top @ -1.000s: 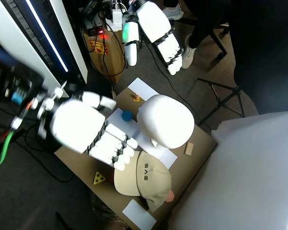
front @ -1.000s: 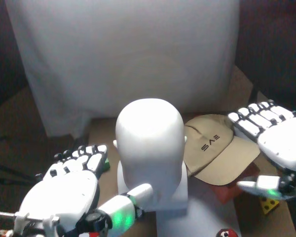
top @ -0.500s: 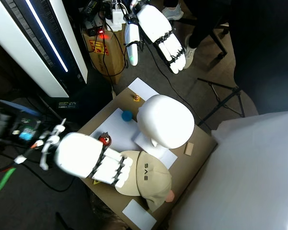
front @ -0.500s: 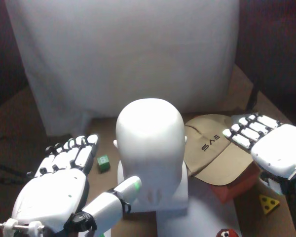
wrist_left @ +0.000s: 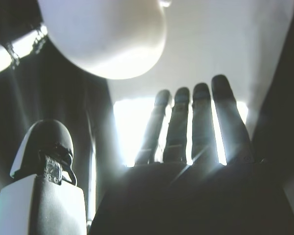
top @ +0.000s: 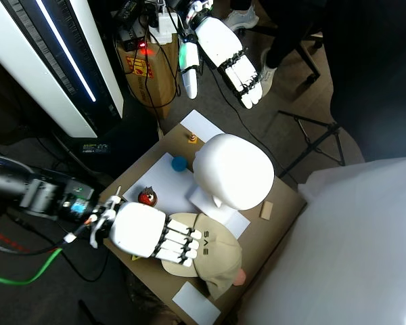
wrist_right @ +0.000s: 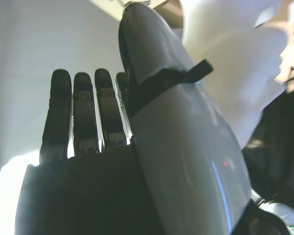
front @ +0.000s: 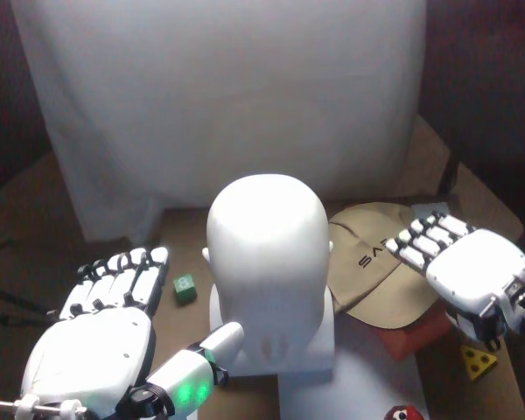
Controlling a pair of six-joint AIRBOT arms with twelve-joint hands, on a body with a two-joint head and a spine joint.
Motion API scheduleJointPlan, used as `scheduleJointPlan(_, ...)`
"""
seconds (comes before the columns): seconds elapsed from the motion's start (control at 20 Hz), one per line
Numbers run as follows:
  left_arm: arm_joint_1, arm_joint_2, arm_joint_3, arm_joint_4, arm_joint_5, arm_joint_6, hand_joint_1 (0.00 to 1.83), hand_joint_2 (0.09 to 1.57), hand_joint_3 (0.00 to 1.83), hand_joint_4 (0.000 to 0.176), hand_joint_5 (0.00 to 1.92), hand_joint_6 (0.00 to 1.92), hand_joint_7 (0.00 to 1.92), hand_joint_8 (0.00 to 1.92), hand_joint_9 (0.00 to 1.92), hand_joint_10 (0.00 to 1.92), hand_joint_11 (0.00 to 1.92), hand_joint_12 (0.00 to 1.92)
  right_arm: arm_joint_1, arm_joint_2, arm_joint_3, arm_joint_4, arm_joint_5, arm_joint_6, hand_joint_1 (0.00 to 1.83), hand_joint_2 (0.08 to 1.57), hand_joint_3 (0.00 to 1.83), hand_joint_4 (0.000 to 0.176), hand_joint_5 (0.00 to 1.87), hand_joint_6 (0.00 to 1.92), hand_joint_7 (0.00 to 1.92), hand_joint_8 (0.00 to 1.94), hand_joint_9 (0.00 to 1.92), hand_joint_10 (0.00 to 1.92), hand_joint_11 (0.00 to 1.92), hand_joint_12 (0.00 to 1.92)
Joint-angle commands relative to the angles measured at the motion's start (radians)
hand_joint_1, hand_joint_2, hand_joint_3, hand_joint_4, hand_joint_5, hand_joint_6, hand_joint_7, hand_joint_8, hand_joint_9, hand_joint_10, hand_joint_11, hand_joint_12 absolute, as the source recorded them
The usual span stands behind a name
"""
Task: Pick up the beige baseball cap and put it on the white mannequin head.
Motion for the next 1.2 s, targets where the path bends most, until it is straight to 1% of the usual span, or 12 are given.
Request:
scheduleJointPlan(0.0, -0.001, -0.003, 0.006, 0.066, -0.093, 0.000, 0.00, 1.08, 0.00, 0.000, 0.03, 0.00, 0.01, 0.00, 0.01, 0.00, 0.00, 0.26, -0.004, 0.002, 0.020, -0.004, 0.081, -0.005, 1.25, 1.17, 0.01, 0.000, 0.14, 0.01, 0.17, 0.01, 0.13, 0.01, 0.00, 0.44)
scheduleJointPlan(0.1, 0.009, -0.003, 0.006, 0.064, -0.093, -0.013, 0.00, 1.08, 0.00, 0.000, 0.03, 0.00, 0.01, 0.00, 0.01, 0.00, 0.00, 0.26, -0.004, -0.026, 0.073, -0.031, 0.058, 0.038, 1.24, 1.17, 0.01, 0.000, 0.14, 0.01, 0.18, 0.01, 0.14, 0.01, 0.00, 0.45)
scheduleJointPlan(0.2, 0.014, -0.004, 0.004, 0.065, -0.092, -0.015, 0.00, 1.08, 0.00, 0.000, 0.03, 0.00, 0.01, 0.00, 0.01, 0.00, 0.00, 0.26, -0.004, -0.052, 0.111, -0.032, 0.087, 0.035, 1.25, 1.17, 0.00, 0.000, 0.14, 0.01, 0.18, 0.00, 0.14, 0.01, 0.00, 0.46)
scheduleJointPlan(0.35, 0.017, -0.008, 0.004, 0.080, -0.087, -0.017, 0.00, 1.08, 0.00, 0.000, 0.03, 0.00, 0.01, 0.00, 0.00, 0.00, 0.00, 0.26, -0.004, -0.087, 0.164, -0.032, 0.081, 0.038, 1.26, 1.17, 0.00, 0.000, 0.15, 0.00, 0.18, 0.00, 0.14, 0.01, 0.00, 0.48)
scheduleJointPlan(0.5, 0.023, -0.010, -0.006, 0.090, -0.081, -0.020, 0.00, 1.08, 0.00, 0.000, 0.03, 0.00, 0.02, 0.00, 0.02, 0.01, 0.00, 0.33, -0.008, -0.125, 0.230, -0.032, 0.066, 0.055, 1.25, 1.17, 0.00, 0.000, 0.15, 0.00, 0.18, 0.00, 0.15, 0.00, 0.00, 0.49)
scheduleJointPlan(0.6, 0.024, -0.012, -0.009, 0.090, -0.081, -0.020, 0.00, 1.09, 0.00, 0.000, 0.03, 0.00, 0.02, 0.00, 0.02, 0.01, 0.00, 0.34, -0.012, -0.146, 0.270, -0.033, 0.064, 0.067, 1.25, 1.17, 0.00, 0.000, 0.15, 0.00, 0.19, 0.00, 0.15, 0.00, 0.00, 0.49)
scheduleJointPlan(0.75, 0.024, -0.013, -0.002, 0.090, -0.081, -0.021, 0.00, 1.09, 0.00, 0.000, 0.03, 0.00, 0.02, 0.00, 0.02, 0.00, 0.00, 0.34, -0.018, -0.183, 0.336, -0.086, 0.061, 0.091, 1.26, 1.16, 0.00, 0.000, 0.18, 0.01, 0.21, 0.01, 0.15, 0.00, 0.00, 0.51)
scheduleJointPlan(0.85, 0.023, -0.013, 0.006, 0.080, -0.081, -0.023, 0.00, 1.09, 0.00, 0.000, 0.03, 0.00, 0.02, 0.00, 0.02, 0.00, 0.00, 0.35, -0.016, -0.200, 0.366, -0.100, 0.060, 0.104, 1.26, 1.16, 0.00, 0.000, 0.18, 0.01, 0.21, 0.00, 0.16, 0.00, 0.00, 0.52)
scheduleJointPlan(0.95, 0.023, -0.013, 0.014, 0.074, -0.081, -0.023, 0.00, 1.09, 0.00, 0.000, 0.03, 0.00, 0.02, 0.00, 0.02, 0.00, 0.00, 0.37, -0.008, -0.211, 0.383, -0.116, 0.055, 0.128, 1.26, 1.16, 0.00, 0.000, 0.18, 0.01, 0.21, 0.00, 0.16, 0.00, 0.00, 0.52)
scheduleJointPlan(1.05, 0.023, -0.015, 0.026, 0.074, -0.081, -0.023, 0.00, 1.09, 0.00, 0.000, 0.03, 0.00, 0.02, 0.00, 0.03, 0.00, 0.00, 0.38, 0.004, -0.219, 0.390, -0.119, 0.048, 0.131, 1.26, 1.17, 0.00, 0.000, 0.18, 0.01, 0.21, 0.00, 0.16, 0.00, 0.00, 0.52)
scheduleJointPlan(1.15, 0.022, -0.017, 0.037, 0.074, -0.068, -0.025, 0.00, 1.09, 0.00, 0.000, 0.03, 0.00, 0.02, 0.00, 0.03, 0.00, 0.00, 0.29, 0.014, -0.227, 0.395, -0.119, 0.039, 0.133, 1.26, 1.17, 0.00, 0.000, 0.18, 0.00, 0.23, 0.01, 0.17, 0.01, 0.00, 0.52)
